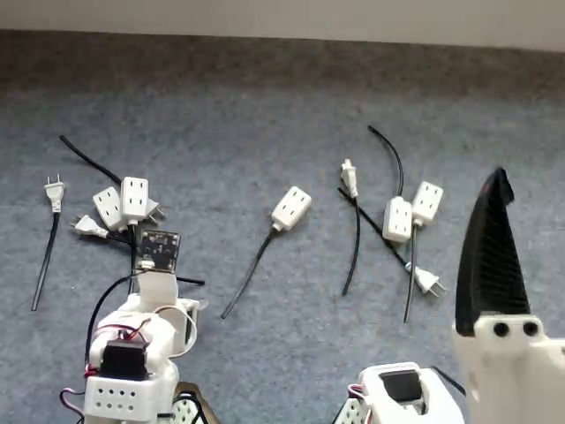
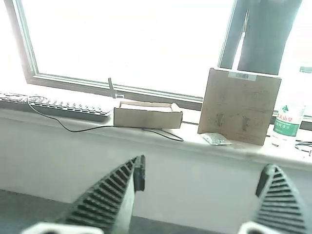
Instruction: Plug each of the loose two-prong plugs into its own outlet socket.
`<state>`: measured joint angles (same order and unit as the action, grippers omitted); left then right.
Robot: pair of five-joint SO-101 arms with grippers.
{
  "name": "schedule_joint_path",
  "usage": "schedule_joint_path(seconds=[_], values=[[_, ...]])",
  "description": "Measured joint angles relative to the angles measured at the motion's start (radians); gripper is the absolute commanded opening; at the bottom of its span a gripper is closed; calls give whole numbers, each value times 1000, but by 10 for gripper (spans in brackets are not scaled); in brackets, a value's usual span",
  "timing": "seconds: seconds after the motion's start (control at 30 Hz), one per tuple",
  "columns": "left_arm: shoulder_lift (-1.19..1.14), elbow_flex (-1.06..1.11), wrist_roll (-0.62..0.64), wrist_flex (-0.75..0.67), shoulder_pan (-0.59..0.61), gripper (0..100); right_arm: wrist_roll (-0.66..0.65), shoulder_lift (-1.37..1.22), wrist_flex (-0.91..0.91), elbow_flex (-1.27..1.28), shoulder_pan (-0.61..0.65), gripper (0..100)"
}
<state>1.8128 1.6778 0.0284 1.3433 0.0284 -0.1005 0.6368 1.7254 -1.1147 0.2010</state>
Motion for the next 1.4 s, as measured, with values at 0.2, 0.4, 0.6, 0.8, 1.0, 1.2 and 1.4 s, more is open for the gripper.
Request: schedule_joint_path(seconds=[0.2,0.4,0.6,0.8,1.0,1.2,1.4], values=[[0,-2,0,0,-138,207,-2,158,0,293,-8,345],[0,-110,2,-51,-77,208,-2,404,0,643,-6,345],[3,-305,2,-193,201,210,-2,608,0,961,-8,345],[3,-364,0,-408,511,210,-2,695,0,1192,-6,345],[0,-351,-69,-675,706,211,-2,701,0,1347,-3,345],[-66,-356,-178,-790,727,233,-3,703,0,1522,-2,345],[-445,-549,-187,-793,740,281,-3,704,0,1659,-2,345]])
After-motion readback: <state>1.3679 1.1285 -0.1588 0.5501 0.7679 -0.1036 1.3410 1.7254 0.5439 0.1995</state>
